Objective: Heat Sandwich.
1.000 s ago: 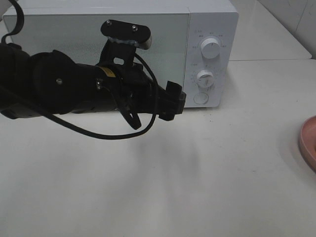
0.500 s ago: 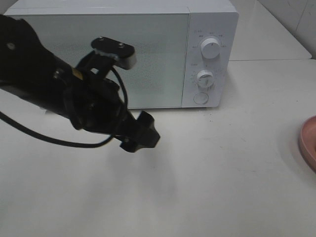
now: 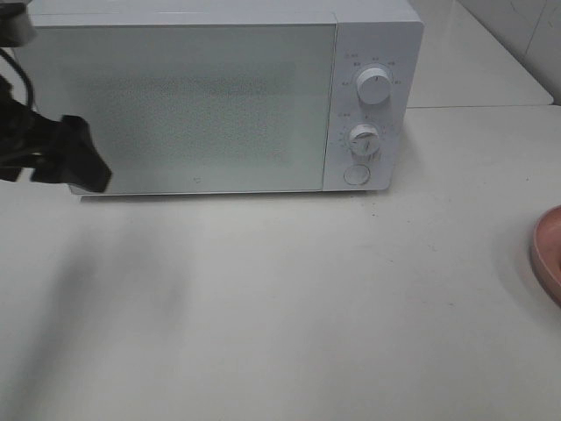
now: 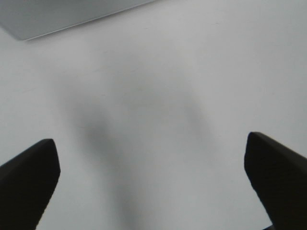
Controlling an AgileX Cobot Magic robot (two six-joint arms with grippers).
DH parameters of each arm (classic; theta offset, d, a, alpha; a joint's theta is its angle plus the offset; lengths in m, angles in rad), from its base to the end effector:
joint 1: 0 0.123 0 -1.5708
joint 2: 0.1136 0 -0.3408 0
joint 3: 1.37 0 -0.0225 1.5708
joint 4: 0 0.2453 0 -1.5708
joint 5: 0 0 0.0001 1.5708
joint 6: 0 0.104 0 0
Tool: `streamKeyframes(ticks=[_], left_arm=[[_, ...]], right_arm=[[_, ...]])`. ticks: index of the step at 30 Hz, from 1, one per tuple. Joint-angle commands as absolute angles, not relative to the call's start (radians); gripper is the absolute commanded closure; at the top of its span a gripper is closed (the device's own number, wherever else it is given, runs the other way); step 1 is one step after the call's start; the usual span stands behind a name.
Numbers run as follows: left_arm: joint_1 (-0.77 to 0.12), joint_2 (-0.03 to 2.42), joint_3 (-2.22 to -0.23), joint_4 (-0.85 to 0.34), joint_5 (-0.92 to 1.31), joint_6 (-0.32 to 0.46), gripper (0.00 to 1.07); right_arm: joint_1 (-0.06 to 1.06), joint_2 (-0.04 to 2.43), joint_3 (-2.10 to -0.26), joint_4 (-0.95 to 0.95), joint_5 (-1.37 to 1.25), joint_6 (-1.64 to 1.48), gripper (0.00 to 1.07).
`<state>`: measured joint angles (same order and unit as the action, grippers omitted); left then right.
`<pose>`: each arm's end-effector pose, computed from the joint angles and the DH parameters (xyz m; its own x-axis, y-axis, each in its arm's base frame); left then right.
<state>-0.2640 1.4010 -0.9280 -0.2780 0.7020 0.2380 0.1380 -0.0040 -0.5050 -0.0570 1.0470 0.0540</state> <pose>0.2518 -0.0872 0.3020 -0.8380 0.2504 -0.4849 0.3589 0.9222 -0.1440 -0.0537 -0.0126 0.2714 -0.4332 -0.0345 -0.9007 -0.0824 0.9966 0.0015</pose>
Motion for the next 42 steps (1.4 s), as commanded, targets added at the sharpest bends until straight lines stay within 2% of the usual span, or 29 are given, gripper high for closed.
streamKeyframes(ticks=[1,3,4,9,15,19,25,30,42], left_arm=[[-0.204,1.346,-0.907,-0.243,0.718,0.191,0.05],[-0.148,1.304,-0.883,-0.222,0.722,0.163,0.05],[-0.089,1.253,-0.855,-0.203,0.735,0.162,0.05],[0.003,1.142,-0.806,-0.189,0.754,0.146,0.05],[0.01,1.027,-0.778,-0.141,0.807,0.127,0.05],[0.01,0.897,-0.717,-0.085,0.855,0.075,0.05],[0.01,0.717,-0.643,-0.079,0.878,0.071,0.05],[0.01,0.466,-0.564,-0.071,0.917,0.071,0.05],[0.01,0.257,-0.525,-0.071,0.961,0.07,0.05]], right_arm=[[0.14,-0.031,-0.504,-0.06,1.037,0.052,0.31],[0.14,-0.031,-0.504,-0.06,1.037,0.052,0.31],[0.14,-0.031,-0.504,-0.06,1.037,0.052,0.31],[0.14,-0.031,-0.504,-0.06,1.037,0.052,0.31],[0.14,-0.031,-0.504,-0.06,1.037,0.052,0.31],[0.14,-0.031,-0.504,-0.06,1.037,0.052,0.31],[0.14,-0.031,-0.504,-0.06,1.037,0.052,0.31],[0.14,-0.031,-0.504,-0.06,1.037,0.052,0.31],[0.14,-0.031,-0.504,-0.06,1.037,0.051,0.31]])
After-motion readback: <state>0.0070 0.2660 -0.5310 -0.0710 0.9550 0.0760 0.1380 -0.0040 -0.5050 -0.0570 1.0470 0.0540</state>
